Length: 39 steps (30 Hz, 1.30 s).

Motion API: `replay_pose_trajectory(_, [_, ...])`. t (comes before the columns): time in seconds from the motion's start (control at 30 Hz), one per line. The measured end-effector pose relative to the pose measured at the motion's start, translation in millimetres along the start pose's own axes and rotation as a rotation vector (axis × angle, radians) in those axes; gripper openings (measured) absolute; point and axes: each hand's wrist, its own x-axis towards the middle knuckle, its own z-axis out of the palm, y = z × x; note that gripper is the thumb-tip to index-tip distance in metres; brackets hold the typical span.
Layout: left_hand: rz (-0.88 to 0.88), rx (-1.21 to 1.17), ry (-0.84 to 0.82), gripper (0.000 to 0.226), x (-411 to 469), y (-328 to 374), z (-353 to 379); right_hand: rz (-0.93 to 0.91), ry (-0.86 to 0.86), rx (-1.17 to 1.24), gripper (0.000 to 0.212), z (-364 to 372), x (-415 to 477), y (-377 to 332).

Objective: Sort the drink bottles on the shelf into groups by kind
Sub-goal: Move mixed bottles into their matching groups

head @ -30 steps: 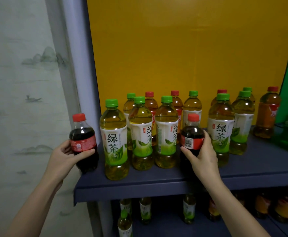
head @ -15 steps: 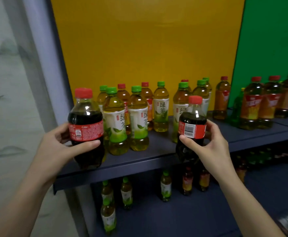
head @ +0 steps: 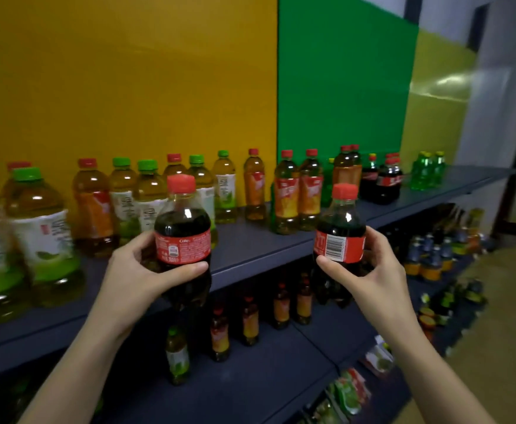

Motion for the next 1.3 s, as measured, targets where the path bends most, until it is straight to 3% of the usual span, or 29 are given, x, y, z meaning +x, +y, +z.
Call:
replay_pose_trajectory(0.23, [-0.048,-0.068,-0.049,0.061,12.9,-12.8,137.7,0.035,0.051,-0.069,0.087,-96.2,29.6,59.2])
replay_pose_trajectory(0.7, [-0.063,-0.163,-0.221,0.054,100.6,-39.5,365.6,0.065,0.133,-0.071,0.071,-198.6,146.5,175.1])
replay_pose_trajectory(1.3, [-0.046,-0.128,-0.128,0.059,268.2,-89.3,592.8,0.025,0.076,-0.046,0.068,-259.7,381.8,345.8])
